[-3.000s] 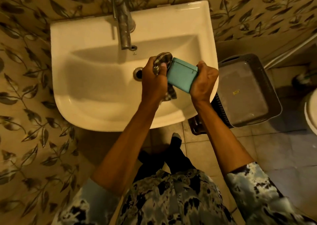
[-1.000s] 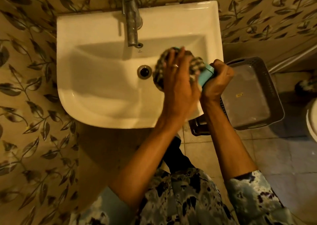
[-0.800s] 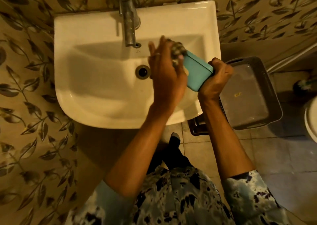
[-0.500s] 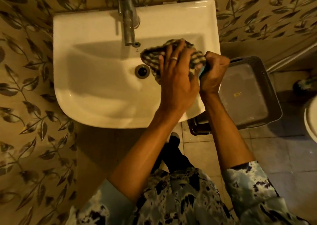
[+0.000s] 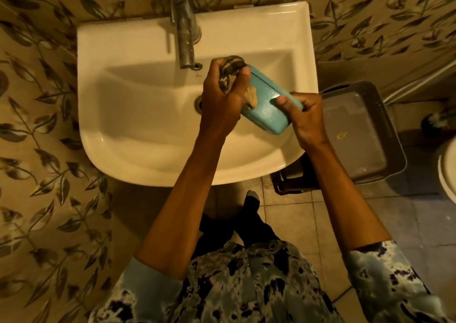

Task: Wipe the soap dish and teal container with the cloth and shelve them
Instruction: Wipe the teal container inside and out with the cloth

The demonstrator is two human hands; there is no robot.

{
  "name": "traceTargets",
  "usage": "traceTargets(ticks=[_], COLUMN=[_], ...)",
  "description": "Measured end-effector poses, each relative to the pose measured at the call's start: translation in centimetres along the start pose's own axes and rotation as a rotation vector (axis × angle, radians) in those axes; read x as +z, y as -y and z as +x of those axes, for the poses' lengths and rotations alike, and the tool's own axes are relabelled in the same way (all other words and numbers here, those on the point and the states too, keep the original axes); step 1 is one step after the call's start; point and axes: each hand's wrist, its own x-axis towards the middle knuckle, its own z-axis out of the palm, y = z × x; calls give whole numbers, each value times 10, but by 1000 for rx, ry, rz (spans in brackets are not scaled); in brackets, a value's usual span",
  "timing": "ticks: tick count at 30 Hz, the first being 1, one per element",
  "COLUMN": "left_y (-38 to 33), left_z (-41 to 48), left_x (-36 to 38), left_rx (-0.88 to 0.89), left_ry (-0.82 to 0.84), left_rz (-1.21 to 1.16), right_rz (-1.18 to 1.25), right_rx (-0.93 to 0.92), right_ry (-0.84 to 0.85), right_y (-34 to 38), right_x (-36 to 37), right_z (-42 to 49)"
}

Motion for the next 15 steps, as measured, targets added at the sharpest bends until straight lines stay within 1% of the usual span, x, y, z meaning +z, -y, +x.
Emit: traceTargets(ticks=[1, 2, 4, 5, 7, 8, 9, 10, 11, 13, 14, 15], left_y=[2, 6, 12, 16, 21, 22, 23, 21, 23, 22, 19, 18], left_z=[-4, -7, -15, -18, -26, -29, -30, -31, -30, -31, -32, -32], left_x=[-1, -3, -6, -7, -10, -12, -16, -21, -26, -38, -41, -41], left_rx=[22, 29, 12, -22, -122, -179, -245, -298, -305, -320, -313, -281], left_ry=[28, 46, 66, 62, 30, 3, -16, -48, -70, -108, -121, -116], left_rz=[19, 33, 4, -55, -299, -488, -686, -866, -986, -1071, -1059, -1032], right_rz=[-69, -87, -33, -32, -156, -231, -284, -287, -276, -175, -114, -74], right_rx=[16, 41, 140, 182, 222, 218, 212, 208, 204, 189, 175, 179], right_ry=[101, 204, 380, 470, 612, 632, 597, 507, 361, 67, -42, -116], right_y=[-3, -5, -3, 0, 3, 4, 5, 6, 7, 2, 0, 3], right_x=[-3, -7, -14, -17, -23, -23, -22, -17, -11, 0, 4, 9], right_z=[-2, -3, -1, 2, 10, 13, 14, 14, 14, 13, 13, 11])
